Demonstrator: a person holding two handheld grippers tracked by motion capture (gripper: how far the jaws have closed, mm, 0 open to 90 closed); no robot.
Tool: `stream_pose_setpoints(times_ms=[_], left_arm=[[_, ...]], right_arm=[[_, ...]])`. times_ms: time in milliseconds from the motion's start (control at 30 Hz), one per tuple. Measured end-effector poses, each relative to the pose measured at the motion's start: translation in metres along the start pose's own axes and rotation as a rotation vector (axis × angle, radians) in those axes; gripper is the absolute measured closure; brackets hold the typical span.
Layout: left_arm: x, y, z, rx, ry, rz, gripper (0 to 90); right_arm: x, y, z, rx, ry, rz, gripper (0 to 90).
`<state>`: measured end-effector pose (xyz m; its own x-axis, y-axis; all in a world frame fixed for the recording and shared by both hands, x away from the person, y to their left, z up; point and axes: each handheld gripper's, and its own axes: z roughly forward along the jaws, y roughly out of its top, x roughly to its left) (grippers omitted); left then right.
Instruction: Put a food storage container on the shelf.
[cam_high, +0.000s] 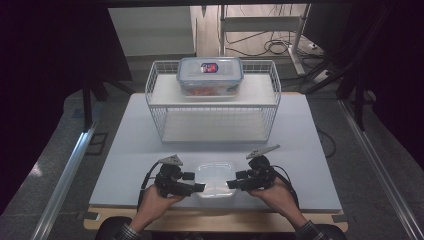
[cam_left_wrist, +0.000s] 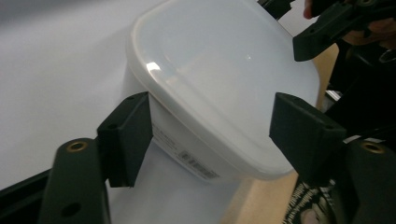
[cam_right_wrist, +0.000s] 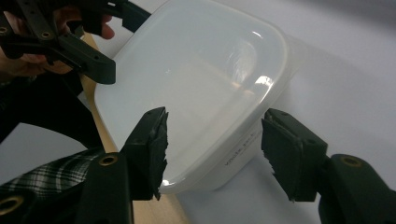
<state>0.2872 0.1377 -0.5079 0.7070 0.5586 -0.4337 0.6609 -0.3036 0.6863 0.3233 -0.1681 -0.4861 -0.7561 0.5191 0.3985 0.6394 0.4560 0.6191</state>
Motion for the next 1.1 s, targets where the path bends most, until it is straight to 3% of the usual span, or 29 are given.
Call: stream_pose_setpoints(times_ms=[167, 333, 567, 700, 833, 1100], left_arm=[[-0.005, -0.002, -0.008, -0.014, 0.018, -0.024, 47.8], [-0.005, 0.001, -0.011, -0.049, 0.031, -0.065, 59.4], [-0.005, 0.005, -0.018, -0.11, 0.093, -0.08, 71.1], [-0.004, 0.005, -0.021, -0.133, 0.107, -0.082, 78.7], [-0.001, 0.004, -0.02, -0.139, 0.117, -0.094, 79.0], [-0.007, 0.015, -0.027, -0.148, 0.153, -0.053, 78.9]], right_arm=[[0.005, -0.001, -0.005, 0.003, -0.025, 0.04, 52.6], [0.006, -0.002, -0.013, -0.012, -0.028, 0.115, 63.1], [0.007, 0.002, -0.016, -0.075, -0.044, 0.135, 75.1], [0.01, 0.003, -0.016, -0.102, -0.086, 0.11, 79.2], [0.014, 0.004, -0.014, -0.122, -0.125, 0.067, 79.2], [0.021, 0.013, -0.023, -0.174, -0.153, 0.0, 79.4]])
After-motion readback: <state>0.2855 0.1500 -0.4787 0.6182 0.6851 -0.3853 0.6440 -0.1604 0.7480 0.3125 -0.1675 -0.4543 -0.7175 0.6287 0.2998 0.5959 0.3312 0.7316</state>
